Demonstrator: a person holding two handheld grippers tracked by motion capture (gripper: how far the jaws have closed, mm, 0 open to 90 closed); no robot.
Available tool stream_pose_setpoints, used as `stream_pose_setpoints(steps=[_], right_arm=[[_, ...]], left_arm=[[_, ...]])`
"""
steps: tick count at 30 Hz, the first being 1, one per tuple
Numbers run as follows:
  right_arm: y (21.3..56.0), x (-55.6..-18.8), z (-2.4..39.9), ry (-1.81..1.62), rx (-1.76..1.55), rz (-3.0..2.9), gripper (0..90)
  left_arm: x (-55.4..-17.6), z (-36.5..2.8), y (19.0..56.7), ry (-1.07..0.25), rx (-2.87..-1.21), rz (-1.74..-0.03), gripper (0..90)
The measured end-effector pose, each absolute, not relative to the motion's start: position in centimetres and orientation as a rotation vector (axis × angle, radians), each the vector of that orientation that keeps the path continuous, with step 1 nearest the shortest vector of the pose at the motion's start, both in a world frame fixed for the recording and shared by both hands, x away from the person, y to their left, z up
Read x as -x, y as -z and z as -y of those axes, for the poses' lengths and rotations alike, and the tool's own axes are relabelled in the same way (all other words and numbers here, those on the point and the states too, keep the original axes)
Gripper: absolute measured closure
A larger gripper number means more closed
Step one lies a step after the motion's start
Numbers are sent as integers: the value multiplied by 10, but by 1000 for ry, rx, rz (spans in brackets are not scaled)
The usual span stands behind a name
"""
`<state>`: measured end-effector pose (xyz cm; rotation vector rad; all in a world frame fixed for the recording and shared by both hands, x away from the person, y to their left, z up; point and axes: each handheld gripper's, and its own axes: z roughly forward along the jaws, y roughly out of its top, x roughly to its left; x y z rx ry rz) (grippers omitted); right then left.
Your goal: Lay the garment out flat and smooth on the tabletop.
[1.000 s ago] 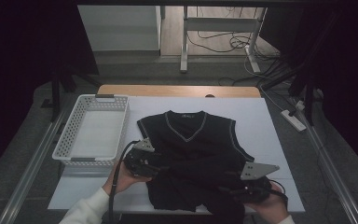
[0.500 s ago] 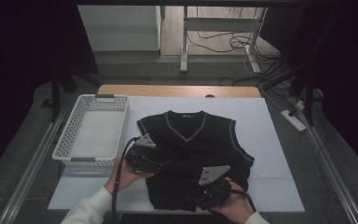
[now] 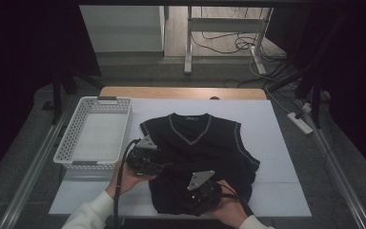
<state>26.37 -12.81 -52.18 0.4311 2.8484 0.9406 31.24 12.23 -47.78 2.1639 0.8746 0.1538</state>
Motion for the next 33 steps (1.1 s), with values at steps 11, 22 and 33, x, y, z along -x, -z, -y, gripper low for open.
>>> stream_pose_setpoints(steps=[11, 22, 33], right_arm=[[516, -264, 142, -986, -432, -2894, 693], [510, -225, 145, -1113, -370, -2991, 689], [498, -191, 135, -1231, -278, -3003, 478]], left_arm=[[-311, -126, 476, -164, -2156, -882, 282], [-311, -126, 476, -165, -2156, -880, 281], [-312, -128, 476, -165, -2155, -881, 276]])
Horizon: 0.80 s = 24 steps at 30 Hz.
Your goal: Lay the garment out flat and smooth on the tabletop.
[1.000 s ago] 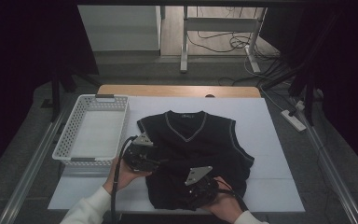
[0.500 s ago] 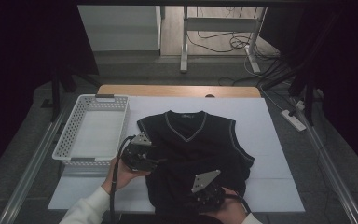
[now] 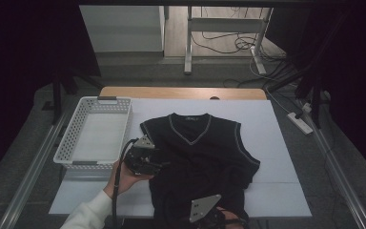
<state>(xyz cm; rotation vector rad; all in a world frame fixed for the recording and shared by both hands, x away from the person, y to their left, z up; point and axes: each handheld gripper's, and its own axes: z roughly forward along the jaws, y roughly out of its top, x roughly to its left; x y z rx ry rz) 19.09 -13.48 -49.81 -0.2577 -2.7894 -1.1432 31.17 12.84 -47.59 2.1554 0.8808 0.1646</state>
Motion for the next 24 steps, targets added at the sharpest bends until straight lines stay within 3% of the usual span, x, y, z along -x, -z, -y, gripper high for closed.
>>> stream_pose_setpoints(steps=[4, 12, 22, 24], right_arm=[[480, -203, 161, 1300, 407, 2812, 395], [470, -236, 214, 1366, 736, 2961, 334], [492, -271, 240, 1194, 925, 3011, 342], [496, -272, 236, 1135, 911, 3052, 394]], left_arm=[[-312, -129, 476, -167, -2154, -884, 276], [-312, -127, 476, -166, -2157, -885, 274], [-312, -128, 477, -165, -2158, -887, 272], [-312, -128, 477, -167, -2160, -885, 271]])
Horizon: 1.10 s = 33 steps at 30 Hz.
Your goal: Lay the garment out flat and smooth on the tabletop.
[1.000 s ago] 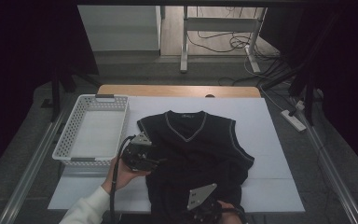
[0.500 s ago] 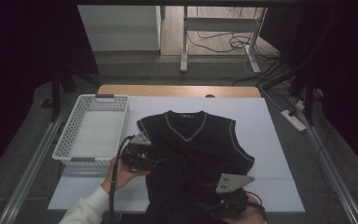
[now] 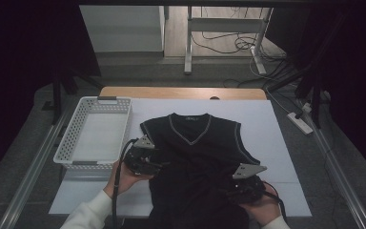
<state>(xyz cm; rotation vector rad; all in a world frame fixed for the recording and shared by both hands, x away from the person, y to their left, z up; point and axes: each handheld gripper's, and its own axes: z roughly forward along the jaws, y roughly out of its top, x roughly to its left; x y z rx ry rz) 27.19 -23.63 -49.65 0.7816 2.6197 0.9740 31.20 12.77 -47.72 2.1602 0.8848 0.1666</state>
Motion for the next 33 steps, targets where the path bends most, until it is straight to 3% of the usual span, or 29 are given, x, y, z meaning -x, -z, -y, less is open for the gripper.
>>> stream_pose_setpoints(steps=[2, 7, 14, 22, 23, 25, 28, 33], right_arm=[[503, -274, 233, -898, -763, -2646, 474], [512, -277, 237, -903, -765, -2701, 774], [506, -260, 246, -857, -715, -2734, 829], [505, -222, 262, -893, -735, -2761, 821], [504, -220, 263, -916, -732, -2752, 797], [497, -219, 268, -1008, -752, -2712, 645], [482, -219, 275, -1169, -789, -2602, 493], [457, -239, 277, -1244, -817, -2440, 409]], left_arm=[[-312, -127, 477, -168, -2159, -884, 271], [-312, -127, 477, -168, -2161, -885, 271], [-312, -129, 477, -165, -2159, -882, 271], [-313, -128, 476, -168, -2159, -879, 271], [-313, -128, 475, -168, -2157, -879, 271], [-313, -128, 475, -168, -2155, -879, 271], [-314, -128, 475, -165, -2152, -880, 271], [-314, -128, 475, -163, -2158, -879, 269]])
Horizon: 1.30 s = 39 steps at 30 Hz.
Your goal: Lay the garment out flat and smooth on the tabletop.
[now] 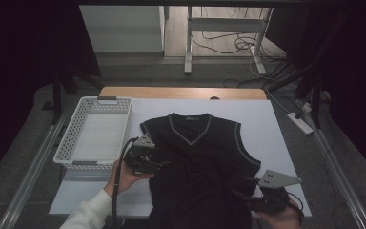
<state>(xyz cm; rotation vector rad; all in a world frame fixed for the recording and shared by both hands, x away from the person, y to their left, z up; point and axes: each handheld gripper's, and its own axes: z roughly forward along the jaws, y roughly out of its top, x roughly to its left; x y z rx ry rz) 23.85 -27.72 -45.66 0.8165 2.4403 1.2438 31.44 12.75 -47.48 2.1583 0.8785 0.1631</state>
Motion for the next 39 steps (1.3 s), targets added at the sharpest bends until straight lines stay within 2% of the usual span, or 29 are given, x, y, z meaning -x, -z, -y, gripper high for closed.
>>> stream_pose_setpoints(steps=[16, 23, 33, 36, 39], right_arm=[[488, -361, 269, -967, -1035, -2410, 367], [501, -387, 279, -907, -1133, -2374, 366], [512, -402, 286, -850, -1190, -2370, 365], [515, -405, 288, -881, -1217, -2372, 419], [514, -407, 289, -906, -1217, -2375, 595]], left_arm=[[-314, -127, 475, -166, -2156, -880, 265], [-315, -125, 476, -165, -2164, -874, 265], [-313, -125, 476, -170, -2167, -873, 264], [-313, -125, 475, -173, -2165, -873, 264], [-313, -126, 475, -174, -2163, -876, 264]])
